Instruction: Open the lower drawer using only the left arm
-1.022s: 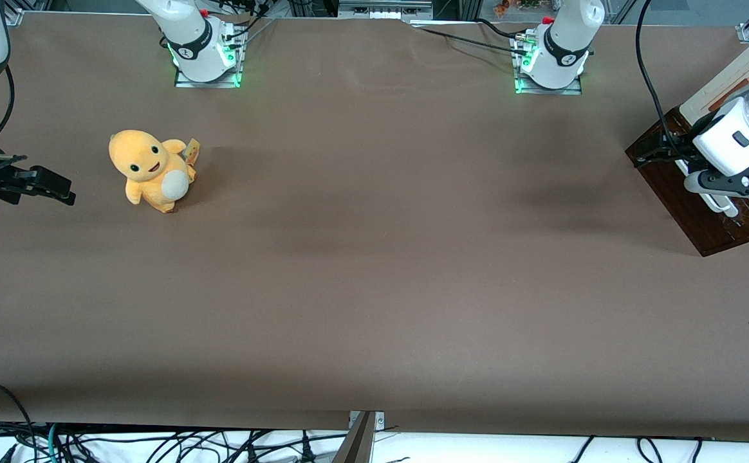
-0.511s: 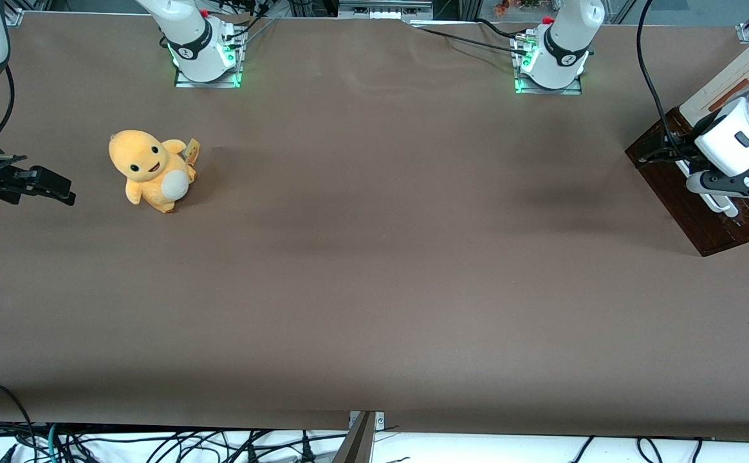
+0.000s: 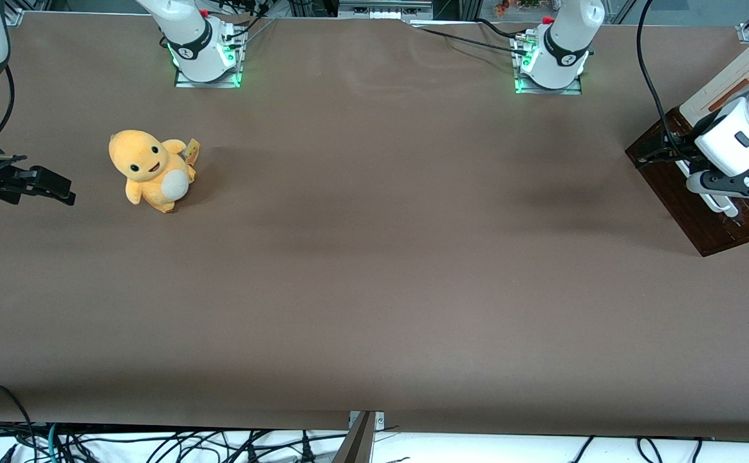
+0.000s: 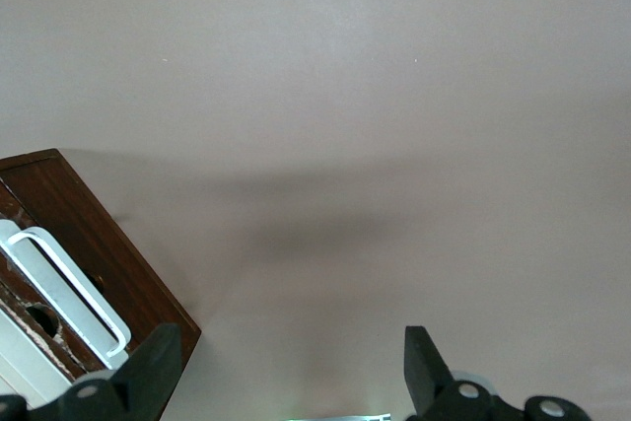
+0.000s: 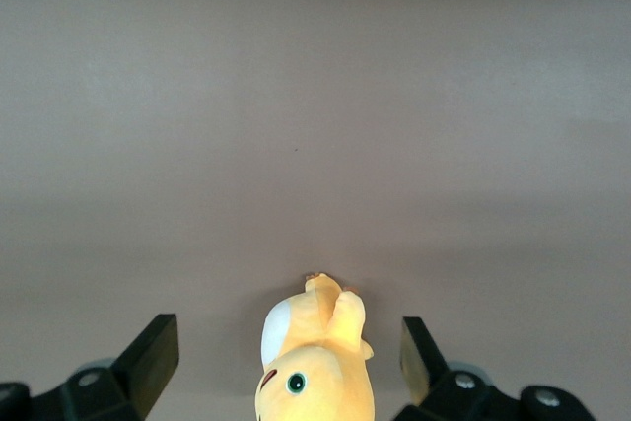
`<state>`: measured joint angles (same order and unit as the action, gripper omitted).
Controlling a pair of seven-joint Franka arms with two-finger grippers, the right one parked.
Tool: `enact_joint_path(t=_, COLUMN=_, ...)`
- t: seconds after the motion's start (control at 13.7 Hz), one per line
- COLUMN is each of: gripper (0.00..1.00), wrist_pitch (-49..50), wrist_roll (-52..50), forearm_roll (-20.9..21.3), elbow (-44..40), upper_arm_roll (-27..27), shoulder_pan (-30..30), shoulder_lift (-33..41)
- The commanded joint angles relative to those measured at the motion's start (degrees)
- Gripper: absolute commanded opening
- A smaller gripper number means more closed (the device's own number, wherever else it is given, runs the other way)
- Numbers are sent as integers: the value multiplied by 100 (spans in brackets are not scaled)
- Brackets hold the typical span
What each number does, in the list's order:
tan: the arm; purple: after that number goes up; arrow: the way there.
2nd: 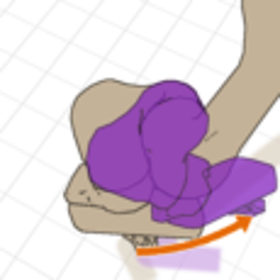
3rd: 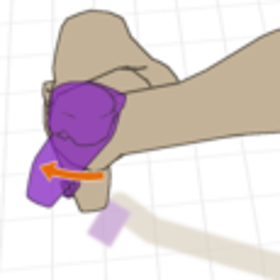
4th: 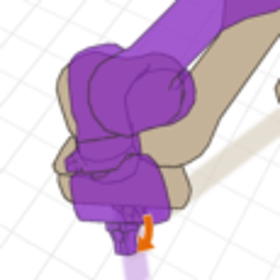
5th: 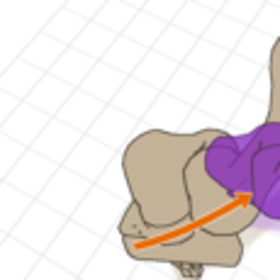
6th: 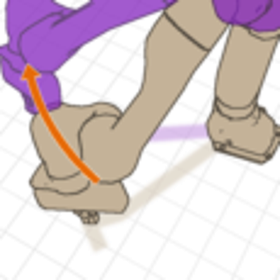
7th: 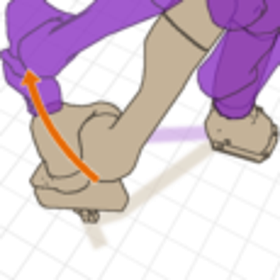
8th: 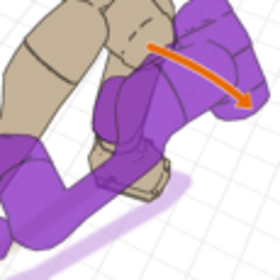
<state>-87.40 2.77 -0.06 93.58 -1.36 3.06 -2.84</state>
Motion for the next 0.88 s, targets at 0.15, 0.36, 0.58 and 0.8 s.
enact_joint_path(t=0.15, gripper=100, wrist_pitch=13, wrist_roll=-31, forearm_roll=-73, elbow=-59, upper_arm_roll=22, shoulder_pan=-25, shoulder_lift=-6)
enact_joint_path(t=0.36, gripper=100, wrist_pitch=13, wrist_roll=-39, forearm_roll=-73, elbow=-59, upper_arm_roll=22, shoulder_pan=-25, shoulder_lift=-14)
enact_joint_path(t=0.58, gripper=100, wrist_pitch=13, wrist_roll=-40, forearm_roll=-56, elbow=-50, upper_arm_roll=22, shoulder_pan=-25, shoulder_lift=-15)
enact_joint_path(t=0.8, gripper=100, wrist_pitch=22, wrist_roll=-31, forearm_roll=-12, elbow=-42, upper_arm_roll=22, shoulder_pan=-33, shoulder_lift=-15)
